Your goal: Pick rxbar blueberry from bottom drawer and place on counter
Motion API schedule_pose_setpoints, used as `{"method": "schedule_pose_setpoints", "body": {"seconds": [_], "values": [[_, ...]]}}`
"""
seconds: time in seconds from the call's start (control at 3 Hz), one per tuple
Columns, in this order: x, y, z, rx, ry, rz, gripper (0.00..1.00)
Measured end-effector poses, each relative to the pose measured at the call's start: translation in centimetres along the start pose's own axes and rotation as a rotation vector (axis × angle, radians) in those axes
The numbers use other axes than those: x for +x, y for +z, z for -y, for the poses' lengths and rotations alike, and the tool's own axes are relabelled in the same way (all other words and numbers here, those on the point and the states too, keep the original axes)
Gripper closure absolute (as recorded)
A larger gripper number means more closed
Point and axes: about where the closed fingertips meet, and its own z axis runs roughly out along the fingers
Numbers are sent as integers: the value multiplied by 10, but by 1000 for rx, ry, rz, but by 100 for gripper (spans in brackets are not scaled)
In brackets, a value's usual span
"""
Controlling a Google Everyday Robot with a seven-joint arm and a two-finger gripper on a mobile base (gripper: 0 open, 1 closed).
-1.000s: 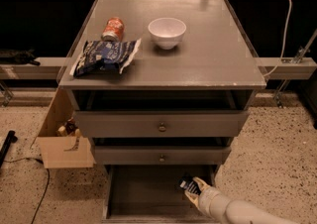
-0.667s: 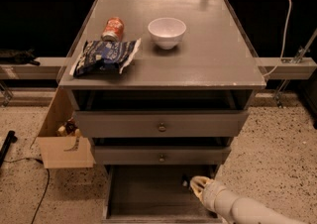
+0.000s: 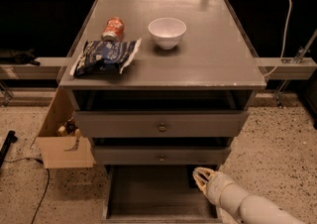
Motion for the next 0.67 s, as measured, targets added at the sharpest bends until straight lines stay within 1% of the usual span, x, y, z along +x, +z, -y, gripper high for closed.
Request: {"method": "schedule_pose_setpoints", "body": {"seconds": [0.33, 0.67], "values": [[0, 0, 0, 0, 0, 0, 85], [0, 0, 0, 0, 0, 0, 63]]}}
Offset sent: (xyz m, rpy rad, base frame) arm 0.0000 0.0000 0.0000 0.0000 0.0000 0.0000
